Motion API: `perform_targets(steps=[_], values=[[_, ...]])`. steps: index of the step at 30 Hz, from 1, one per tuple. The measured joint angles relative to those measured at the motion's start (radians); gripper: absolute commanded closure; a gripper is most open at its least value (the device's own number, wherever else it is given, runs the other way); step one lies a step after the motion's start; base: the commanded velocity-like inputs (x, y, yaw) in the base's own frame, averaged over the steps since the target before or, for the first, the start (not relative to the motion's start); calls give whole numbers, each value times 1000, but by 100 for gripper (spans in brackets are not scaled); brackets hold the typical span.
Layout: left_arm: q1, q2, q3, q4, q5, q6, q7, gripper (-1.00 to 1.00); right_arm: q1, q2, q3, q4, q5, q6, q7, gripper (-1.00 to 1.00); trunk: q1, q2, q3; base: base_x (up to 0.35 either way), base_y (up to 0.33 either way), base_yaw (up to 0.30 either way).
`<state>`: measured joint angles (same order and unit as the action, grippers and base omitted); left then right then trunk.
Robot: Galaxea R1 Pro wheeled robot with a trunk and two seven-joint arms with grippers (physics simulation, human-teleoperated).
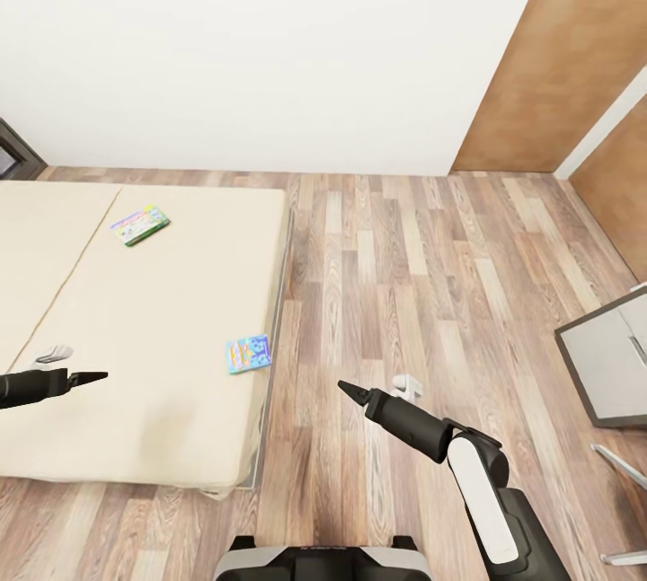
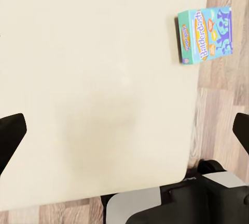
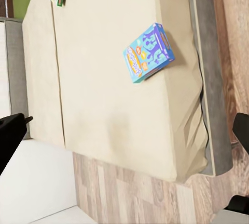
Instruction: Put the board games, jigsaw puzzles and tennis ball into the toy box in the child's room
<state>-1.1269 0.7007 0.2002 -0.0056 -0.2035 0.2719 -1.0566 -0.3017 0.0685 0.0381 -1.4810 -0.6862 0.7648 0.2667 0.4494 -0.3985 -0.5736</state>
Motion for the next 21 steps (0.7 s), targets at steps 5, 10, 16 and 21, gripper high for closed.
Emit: perform_targets(steps=[5, 10, 16, 21], values=[[0, 0, 0, 0, 0, 0, 0, -100, 0, 0, 0, 1, 1, -1, 0, -100, 0, 0, 8, 0, 0, 0], [0, 0, 0, 0, 0, 1, 0, -100, 0, 1, 0, 3, 1, -1, -1, -100, 0, 0, 17, 0, 0, 0], [0, -2, 0, 0, 0, 0, 0, -100, 0, 2, 0, 5, 1, -1, -1, -100, 0, 0, 27, 0, 0, 0], [0, -4, 0, 0, 0, 1, 0, -100, 0, 2, 0, 5, 2, -1, -2, -100, 0, 0, 35, 0, 0, 0]])
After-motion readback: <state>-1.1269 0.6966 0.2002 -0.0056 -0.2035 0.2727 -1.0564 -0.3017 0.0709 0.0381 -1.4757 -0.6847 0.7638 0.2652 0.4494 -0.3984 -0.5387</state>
